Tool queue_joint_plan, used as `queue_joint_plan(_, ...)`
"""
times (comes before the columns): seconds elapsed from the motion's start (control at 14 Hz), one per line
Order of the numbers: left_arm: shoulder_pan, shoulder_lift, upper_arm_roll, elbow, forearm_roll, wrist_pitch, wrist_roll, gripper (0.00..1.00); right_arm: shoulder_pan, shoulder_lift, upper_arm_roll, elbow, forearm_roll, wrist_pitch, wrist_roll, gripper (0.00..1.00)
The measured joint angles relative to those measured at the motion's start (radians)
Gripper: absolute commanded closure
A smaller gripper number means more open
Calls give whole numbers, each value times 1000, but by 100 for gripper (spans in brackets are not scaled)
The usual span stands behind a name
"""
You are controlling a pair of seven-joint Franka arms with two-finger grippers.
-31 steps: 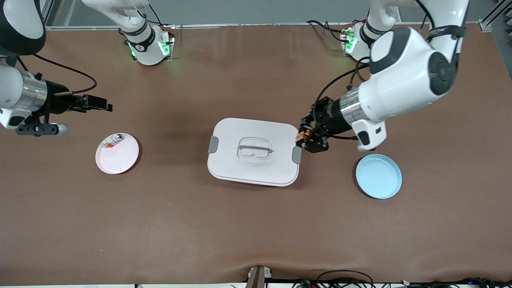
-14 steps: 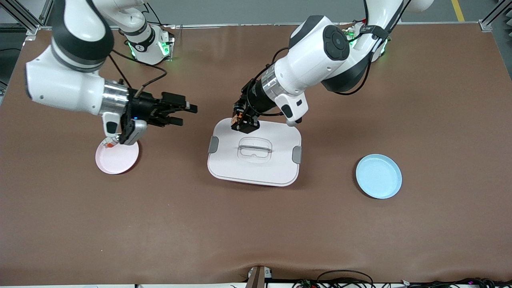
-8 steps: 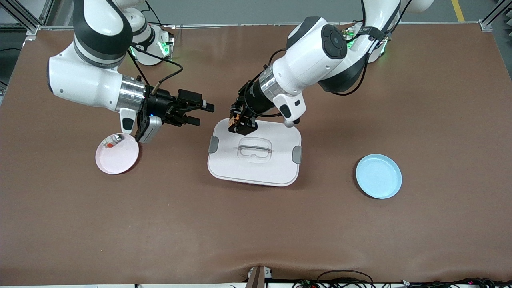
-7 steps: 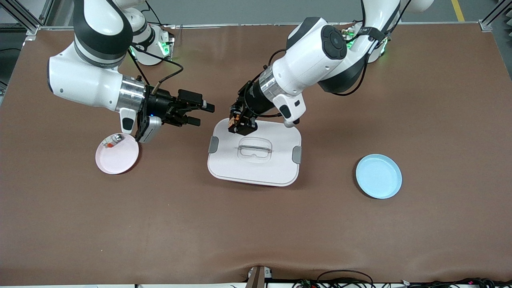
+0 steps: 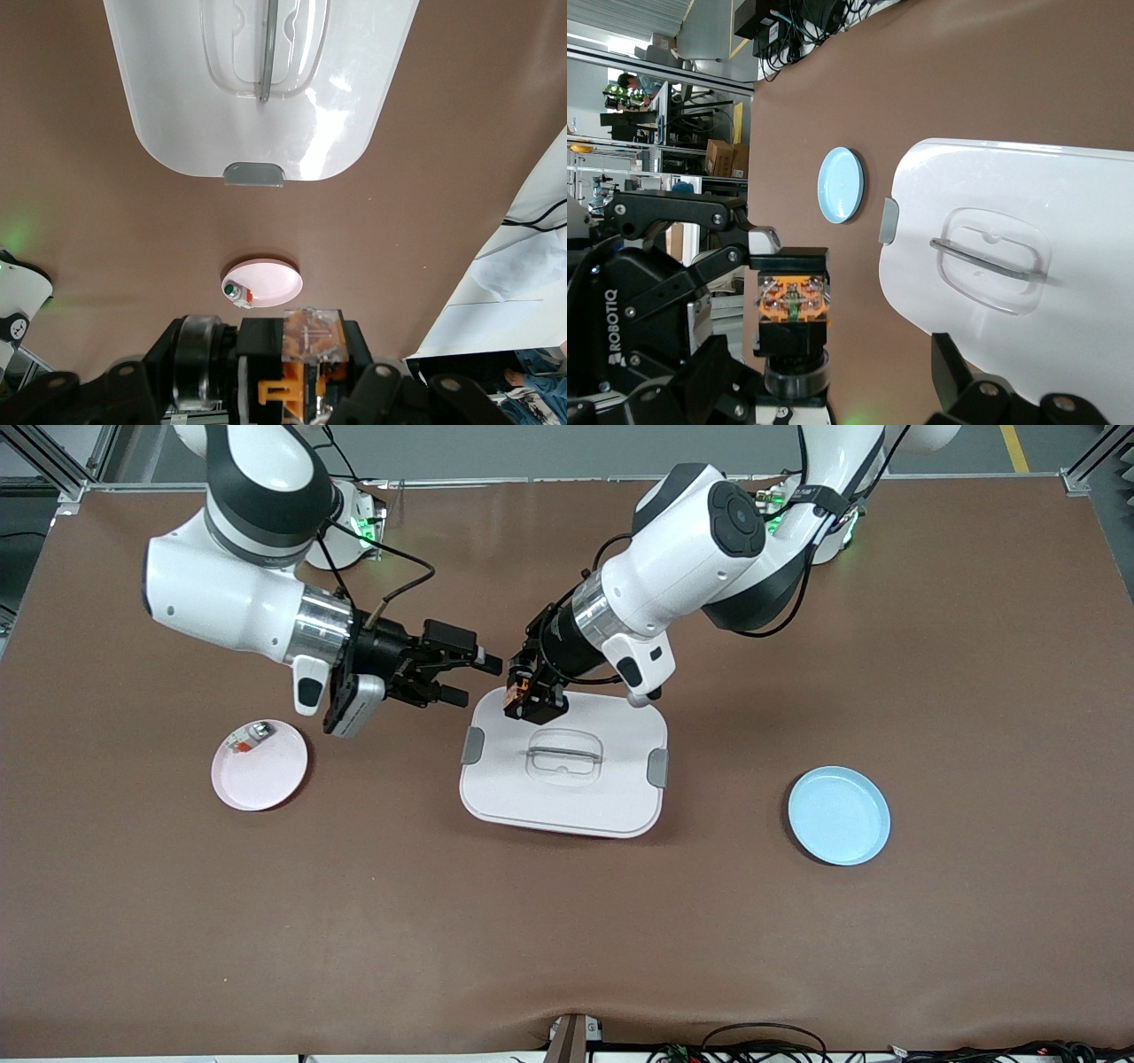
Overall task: Transfer orange switch to right arm and place
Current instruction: 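Carry the switch over the white box toward the right gripper, then close the right gripper on the switch held by the left gripper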
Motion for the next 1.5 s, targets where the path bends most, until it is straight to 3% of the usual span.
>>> queue_joint_plan(0.72,0,0,3,0,0,6,0,53,45,82,-1,84,10,49,36,0)
queue_joint_plan(0.79,0,0,3,1,0,6,0,53,50,88,0,87,10,56,36,12)
queue_joint_plan(1.0,-1,0,3,1,0,7,0,53,59,98,0,94,10,70,36,75)
queue_joint_plan(1.07,-1,0,2,1,0,7,0,53,60,98,0,95,10,71,36,77)
queue_joint_plan(1.15,-1,0,2,1,0,7,0,53,60,98,0,97,10,71,36,95)
queue_joint_plan(1.22,-1,1,2,0,0,7,0,53,61,98,0,104,10,70,36,100)
queue_joint_plan(1.5,-1,1,2,3,0,10,0,50,61,99,-3,109,10,67,40,100)
